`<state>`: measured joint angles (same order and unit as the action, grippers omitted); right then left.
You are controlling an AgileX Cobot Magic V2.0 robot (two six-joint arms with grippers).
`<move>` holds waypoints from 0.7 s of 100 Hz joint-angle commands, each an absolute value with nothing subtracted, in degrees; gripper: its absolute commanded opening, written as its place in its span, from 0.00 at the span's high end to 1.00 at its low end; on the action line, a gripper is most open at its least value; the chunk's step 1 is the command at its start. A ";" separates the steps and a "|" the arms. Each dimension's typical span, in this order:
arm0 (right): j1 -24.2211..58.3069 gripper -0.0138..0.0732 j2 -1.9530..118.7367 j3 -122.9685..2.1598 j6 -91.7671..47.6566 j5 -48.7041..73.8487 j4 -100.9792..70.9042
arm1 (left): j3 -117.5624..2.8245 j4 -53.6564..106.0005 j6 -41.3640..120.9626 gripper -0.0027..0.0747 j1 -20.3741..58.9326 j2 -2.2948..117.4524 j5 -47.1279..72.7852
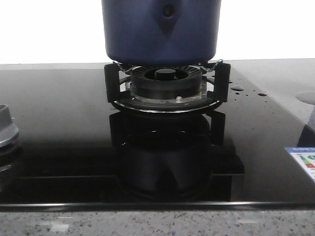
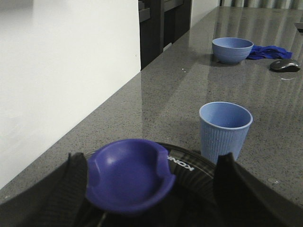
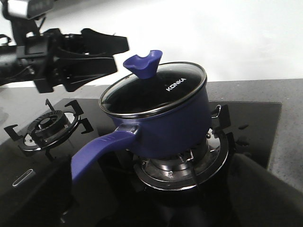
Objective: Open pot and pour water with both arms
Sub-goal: 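Move the right gripper toward the light blue ribbed cup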
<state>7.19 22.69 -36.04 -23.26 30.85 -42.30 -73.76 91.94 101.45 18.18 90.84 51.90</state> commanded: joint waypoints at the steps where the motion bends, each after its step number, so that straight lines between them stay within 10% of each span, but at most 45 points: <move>1: 7.17 0.15 23.67 -38.01 -24.10 27.07 -43.25 | -77.57 96.20 101.73 0.31 19.01 90.88 54.16; 70: 7.17 0.15 23.67 -38.01 -24.10 27.14 -43.25 | -79.16 101.13 102.77 0.21 19.12 97.21 53.33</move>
